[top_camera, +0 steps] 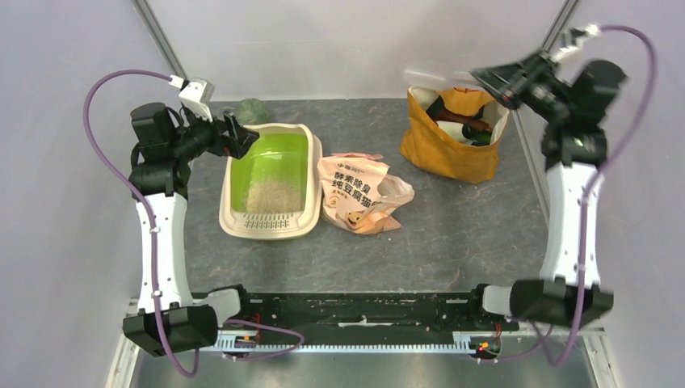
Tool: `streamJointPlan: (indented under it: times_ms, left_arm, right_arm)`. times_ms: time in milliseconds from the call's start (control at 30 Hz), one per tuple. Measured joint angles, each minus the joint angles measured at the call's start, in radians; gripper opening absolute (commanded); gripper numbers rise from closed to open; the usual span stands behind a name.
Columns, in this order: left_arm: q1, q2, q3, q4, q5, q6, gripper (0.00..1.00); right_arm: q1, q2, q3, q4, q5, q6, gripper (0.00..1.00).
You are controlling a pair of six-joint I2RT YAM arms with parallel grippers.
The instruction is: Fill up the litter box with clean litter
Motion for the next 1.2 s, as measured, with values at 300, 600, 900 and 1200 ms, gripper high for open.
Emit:
streamJointPlan:
  times_ms: [300, 600, 900, 1200]
  left_arm:
    - [-0.245, 0.115, 0.127, -0.119, -0.024, 0.164, 0.95]
    - [-0.479, 0.179, 0.127, -0.228, -0.082, 0.37, 0.94]
    - [-0.66, 0.288, 0.163, -0.26, -0.112, 0.547, 0.92]
    - [-0.817, 0.478, 0.268, -0.275, -0.126, 0.76, 0.87]
  right_arm:
    - [-0.379, -0.294, -0.294, -0.316, -0.395, -0.243, 0.0]
    - [-0.438, -0.154, -0.29, -1.028, -0.287, -0.946, 0.0]
    - [-0.457, -0.143, -0.29, -1.157, -0.146, -1.231, 0.0]
    - [-0.457, 0.087, -0.448, -1.044, -0.073, -1.332, 0.0]
